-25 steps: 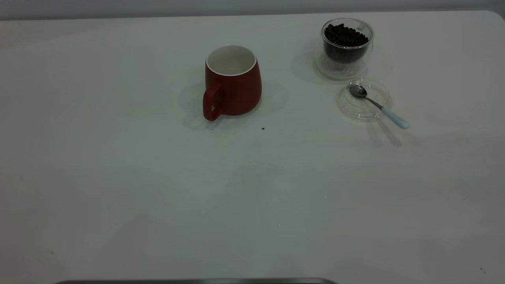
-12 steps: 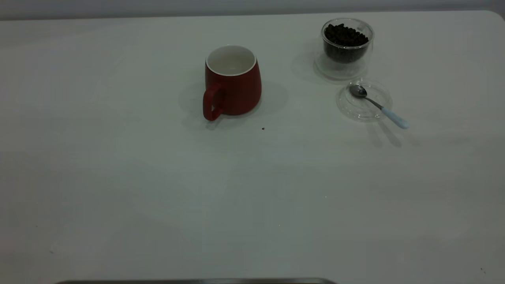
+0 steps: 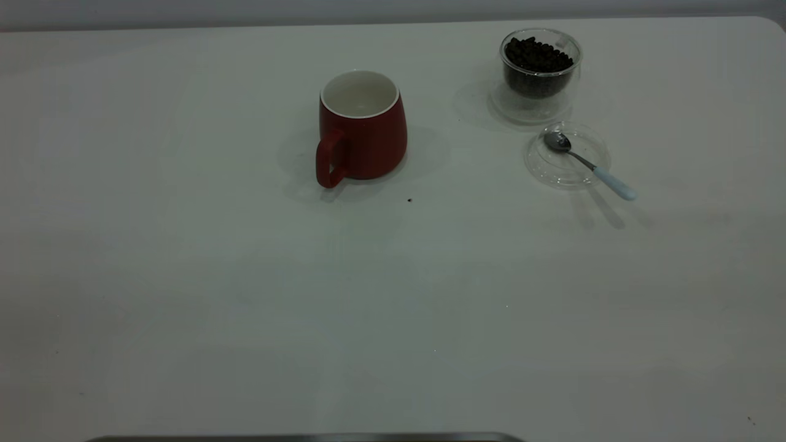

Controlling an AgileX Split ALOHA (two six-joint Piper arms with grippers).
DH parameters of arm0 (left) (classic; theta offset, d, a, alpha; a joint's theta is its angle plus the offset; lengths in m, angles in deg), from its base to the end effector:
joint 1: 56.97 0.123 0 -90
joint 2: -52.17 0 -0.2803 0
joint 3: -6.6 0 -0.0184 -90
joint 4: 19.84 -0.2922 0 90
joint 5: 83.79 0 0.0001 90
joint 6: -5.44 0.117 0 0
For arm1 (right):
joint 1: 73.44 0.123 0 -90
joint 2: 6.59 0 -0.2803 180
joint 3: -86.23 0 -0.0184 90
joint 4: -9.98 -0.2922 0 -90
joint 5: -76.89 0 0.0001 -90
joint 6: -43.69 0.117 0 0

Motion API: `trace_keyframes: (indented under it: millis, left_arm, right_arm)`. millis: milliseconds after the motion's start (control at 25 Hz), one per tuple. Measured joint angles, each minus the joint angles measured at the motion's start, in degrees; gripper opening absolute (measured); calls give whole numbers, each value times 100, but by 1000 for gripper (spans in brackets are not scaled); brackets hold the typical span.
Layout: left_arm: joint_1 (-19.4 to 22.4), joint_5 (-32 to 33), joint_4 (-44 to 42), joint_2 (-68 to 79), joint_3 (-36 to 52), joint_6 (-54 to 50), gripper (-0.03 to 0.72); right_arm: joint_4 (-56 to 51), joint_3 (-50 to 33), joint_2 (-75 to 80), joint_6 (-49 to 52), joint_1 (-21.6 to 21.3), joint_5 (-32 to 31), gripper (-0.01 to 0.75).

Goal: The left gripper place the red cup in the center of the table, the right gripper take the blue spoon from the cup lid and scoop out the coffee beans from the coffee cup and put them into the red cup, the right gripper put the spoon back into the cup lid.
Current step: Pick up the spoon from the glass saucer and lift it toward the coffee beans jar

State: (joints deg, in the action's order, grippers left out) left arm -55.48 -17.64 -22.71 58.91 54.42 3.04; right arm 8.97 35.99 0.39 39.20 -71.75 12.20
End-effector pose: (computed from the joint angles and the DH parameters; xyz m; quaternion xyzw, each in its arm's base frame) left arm 0.0493 0.0066 0.2806 -0.0320 0.8682 0.0210 0.4947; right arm 0.0567 0.0035 0.2688 -0.0477 0.8729 -0.0031 0.4855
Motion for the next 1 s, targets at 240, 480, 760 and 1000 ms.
trace_keyframes:
  millis: [240, 480, 760, 1000]
  left_arm:
    - [5, -73, 134, 0, 137, 35, 587]
    - [5, -73, 63, 0, 137, 117, 587]
    - [5, -73, 63, 0, 137, 116, 587]
    - [5, -73, 63, 0, 137, 116, 587]
  right_arm:
    - [0, 0, 0, 0, 0, 0, 243]
    - [0, 0, 0, 0, 0, 0, 243]
    - [0, 0, 0, 0, 0, 0, 243]
    - [0, 0, 0, 0, 0, 0, 243]
